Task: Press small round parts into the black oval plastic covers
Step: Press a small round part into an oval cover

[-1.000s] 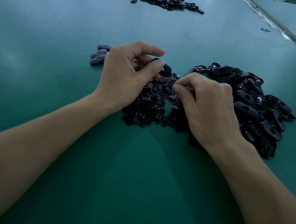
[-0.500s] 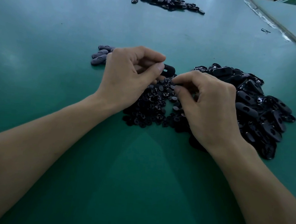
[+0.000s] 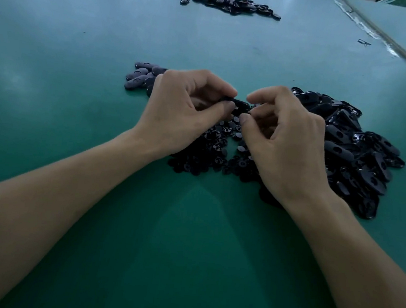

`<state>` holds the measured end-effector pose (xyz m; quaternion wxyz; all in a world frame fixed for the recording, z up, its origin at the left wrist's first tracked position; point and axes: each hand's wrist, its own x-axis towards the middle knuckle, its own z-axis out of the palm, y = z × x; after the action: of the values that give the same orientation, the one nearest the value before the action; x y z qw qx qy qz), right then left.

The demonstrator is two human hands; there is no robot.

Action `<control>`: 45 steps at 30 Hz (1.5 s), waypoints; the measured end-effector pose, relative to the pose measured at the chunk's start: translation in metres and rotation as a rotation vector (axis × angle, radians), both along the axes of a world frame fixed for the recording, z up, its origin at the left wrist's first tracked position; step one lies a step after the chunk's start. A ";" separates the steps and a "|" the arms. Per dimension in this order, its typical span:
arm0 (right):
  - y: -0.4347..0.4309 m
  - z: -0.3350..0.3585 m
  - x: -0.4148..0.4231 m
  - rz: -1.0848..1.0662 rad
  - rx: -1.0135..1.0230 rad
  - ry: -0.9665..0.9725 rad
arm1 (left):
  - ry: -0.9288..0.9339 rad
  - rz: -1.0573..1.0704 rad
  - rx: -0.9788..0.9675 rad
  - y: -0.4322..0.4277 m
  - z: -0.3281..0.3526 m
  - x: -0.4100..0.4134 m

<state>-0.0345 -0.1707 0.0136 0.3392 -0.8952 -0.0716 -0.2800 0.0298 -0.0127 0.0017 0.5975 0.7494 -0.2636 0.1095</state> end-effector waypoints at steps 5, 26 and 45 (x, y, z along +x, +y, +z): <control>0.002 0.000 0.000 0.018 0.085 -0.021 | -0.052 -0.060 0.039 -0.001 0.000 -0.002; 0.004 0.001 0.003 0.031 0.292 0.057 | -0.038 -0.100 0.026 -0.001 -0.001 -0.001; 0.007 0.001 0.000 0.006 0.418 0.143 | -0.145 -0.042 0.105 0.000 -0.001 -0.003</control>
<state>-0.0346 -0.1639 0.0143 0.5224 -0.8227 0.0097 -0.2238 0.0268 -0.0128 0.0003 0.5389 0.7640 -0.3272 0.1371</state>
